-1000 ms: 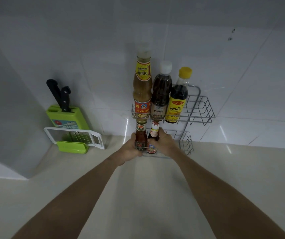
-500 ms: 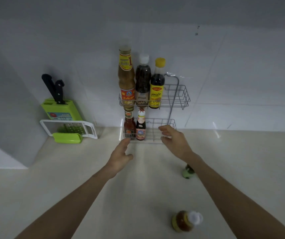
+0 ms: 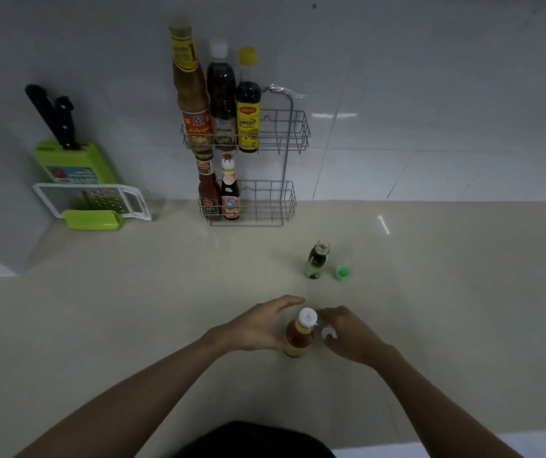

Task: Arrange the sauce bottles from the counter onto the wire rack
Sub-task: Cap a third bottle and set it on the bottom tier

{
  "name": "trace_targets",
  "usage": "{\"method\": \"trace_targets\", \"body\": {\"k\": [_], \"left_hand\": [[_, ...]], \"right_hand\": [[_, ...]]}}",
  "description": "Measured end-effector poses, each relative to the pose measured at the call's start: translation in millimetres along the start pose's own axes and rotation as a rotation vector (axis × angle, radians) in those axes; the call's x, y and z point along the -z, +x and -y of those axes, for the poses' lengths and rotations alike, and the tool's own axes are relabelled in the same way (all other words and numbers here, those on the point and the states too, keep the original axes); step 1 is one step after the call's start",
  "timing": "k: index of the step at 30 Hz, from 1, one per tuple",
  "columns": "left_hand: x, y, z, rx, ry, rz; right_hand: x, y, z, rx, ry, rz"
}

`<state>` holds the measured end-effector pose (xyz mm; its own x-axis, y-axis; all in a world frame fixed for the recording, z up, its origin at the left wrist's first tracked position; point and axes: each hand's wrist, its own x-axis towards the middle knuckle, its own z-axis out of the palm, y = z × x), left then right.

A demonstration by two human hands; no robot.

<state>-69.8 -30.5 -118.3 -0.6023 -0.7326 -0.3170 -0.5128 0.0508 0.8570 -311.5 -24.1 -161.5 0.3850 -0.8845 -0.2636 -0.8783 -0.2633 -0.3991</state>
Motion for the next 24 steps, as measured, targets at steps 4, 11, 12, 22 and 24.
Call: {"method": "trace_targets", "body": {"k": [4, 11, 12, 22, 24], "left_hand": [[-19.4, 6.5, -8.1, -0.007, 0.002, -0.007], [-36.0, 10.9, -11.3, 0.022, -0.077, -0.130], [-37.2, 12.0, -11.6, 0.037, -0.101, -0.171], [10.0, 20.8, -38.7, 0.178, -0.363, -0.527], [27.2, 17.1, -47.0, 0.157, -0.415, -0.526]], "right_hand": [[-25.9, -7.0, -14.8, 0.107, -0.140, -0.033], [-28.6, 3.7, -13.4, 0.040, 0.073, -0.275], [-18.8, 5.5, -5.9, -0.011, 0.203, -0.370], [88.3, 37.1, 112.7, 0.169, 0.901, -0.532], [99.2, 44.8, 120.4, 0.211, 0.945, -0.513]]}}
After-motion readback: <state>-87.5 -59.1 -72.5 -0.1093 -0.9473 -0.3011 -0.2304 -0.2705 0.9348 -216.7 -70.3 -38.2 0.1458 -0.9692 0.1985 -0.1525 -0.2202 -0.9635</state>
